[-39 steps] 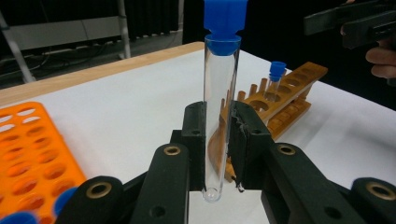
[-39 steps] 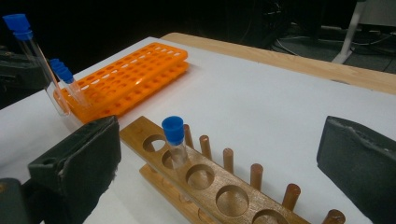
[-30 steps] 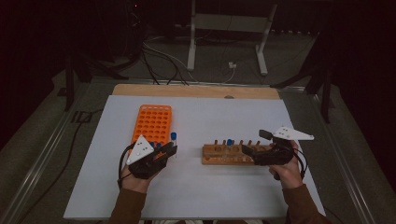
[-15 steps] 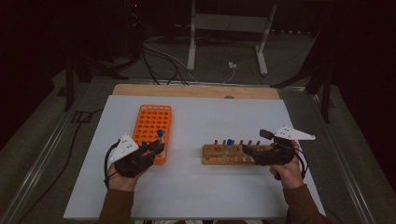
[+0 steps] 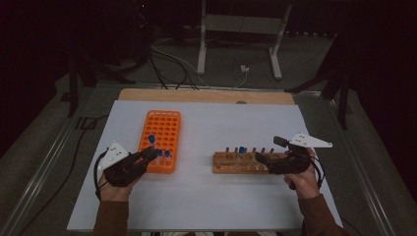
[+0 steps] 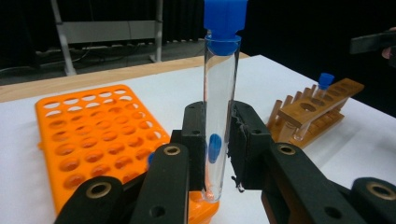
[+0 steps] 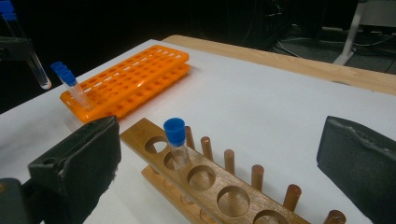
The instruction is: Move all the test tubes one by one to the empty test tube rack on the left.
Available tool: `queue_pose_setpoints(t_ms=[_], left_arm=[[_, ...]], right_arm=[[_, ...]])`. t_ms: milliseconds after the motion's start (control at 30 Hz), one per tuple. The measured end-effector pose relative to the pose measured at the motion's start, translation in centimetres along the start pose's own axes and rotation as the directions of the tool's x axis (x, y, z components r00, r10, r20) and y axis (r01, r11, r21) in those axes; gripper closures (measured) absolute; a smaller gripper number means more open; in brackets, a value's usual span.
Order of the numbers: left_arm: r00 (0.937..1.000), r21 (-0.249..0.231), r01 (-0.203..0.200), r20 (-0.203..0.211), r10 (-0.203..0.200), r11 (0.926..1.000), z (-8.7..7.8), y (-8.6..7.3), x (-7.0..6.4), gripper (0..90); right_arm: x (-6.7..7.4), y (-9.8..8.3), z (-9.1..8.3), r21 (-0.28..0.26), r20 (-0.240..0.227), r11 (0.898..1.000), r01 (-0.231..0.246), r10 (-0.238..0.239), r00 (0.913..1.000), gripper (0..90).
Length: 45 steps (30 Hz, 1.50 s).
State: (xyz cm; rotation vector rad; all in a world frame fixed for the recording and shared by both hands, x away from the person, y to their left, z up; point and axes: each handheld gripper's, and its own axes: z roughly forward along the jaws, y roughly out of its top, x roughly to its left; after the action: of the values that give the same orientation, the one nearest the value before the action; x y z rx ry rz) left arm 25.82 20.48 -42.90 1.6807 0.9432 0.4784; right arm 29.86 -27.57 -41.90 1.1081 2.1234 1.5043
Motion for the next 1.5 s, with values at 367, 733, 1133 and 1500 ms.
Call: queue_pose_setpoints(t_ms=[367, 733, 1133, 1500], left_arm=[[0.9973, -0.009, 0.017, -0.072, -0.018, 0.9998, -0.9, -0.7, 1.5, 78.2], [0.9888, -0.022, 0.042, -0.142, -0.045, 0.9989, -0.2, -2.3, 2.6, 78.1], [0.9880, 0.052, 0.010, -0.154, -0.002, 0.9986, 1.3, -3.4, 2.9, 78.1], [0.9838, 0.159, 0.020, -0.179, 0.009, 0.9870, 1.9, -4.1, 3.0, 78.1]], right_arm=[[0.1, 0.0, 0.1, 0.001, -0.005, 1.000, 0.003, -0.003, 1.0000, 0.0], [0.1, 0.0, 0.1, 0.001, -0.007, 1.000, 0.004, -0.004, 1.0000, 0.0], [0.2, 0.0, 0.1, -0.003, -0.007, 1.000, 0.004, -0.004, 1.0000, 0.0], [0.2, 0.0, 0.1, -0.003, -0.009, 1.000, 0.004, -0.004, 1.0000, 0.0]])
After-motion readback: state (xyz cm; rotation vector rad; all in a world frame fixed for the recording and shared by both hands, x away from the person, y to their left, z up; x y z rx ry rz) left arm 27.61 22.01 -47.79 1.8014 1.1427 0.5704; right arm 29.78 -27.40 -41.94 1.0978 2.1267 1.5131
